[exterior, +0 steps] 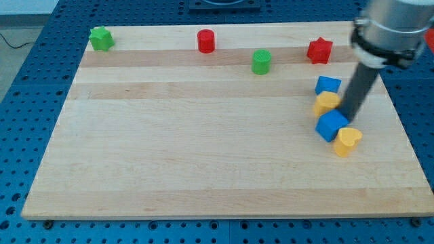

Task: Place the yellow hexagon in between the red star and green circle

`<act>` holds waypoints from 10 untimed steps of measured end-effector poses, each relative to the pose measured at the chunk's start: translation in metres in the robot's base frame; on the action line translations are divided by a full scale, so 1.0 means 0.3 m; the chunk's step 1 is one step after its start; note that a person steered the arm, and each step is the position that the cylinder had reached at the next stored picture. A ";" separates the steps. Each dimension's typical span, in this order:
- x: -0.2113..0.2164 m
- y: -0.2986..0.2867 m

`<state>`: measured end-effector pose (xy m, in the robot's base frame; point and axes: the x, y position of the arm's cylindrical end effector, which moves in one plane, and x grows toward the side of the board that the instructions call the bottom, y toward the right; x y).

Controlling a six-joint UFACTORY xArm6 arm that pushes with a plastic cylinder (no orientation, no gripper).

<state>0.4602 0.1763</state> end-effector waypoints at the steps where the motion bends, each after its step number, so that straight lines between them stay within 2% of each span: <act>1: -0.088 -0.241; 2: -0.112 -0.334; 3: -0.018 -0.333; 4: 0.017 -0.259; 5: -0.052 -0.207; 7: -0.289 -0.206; 8: -0.303 -0.206; 9: -0.236 -0.205; 10: -0.227 -0.117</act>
<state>0.3921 0.1412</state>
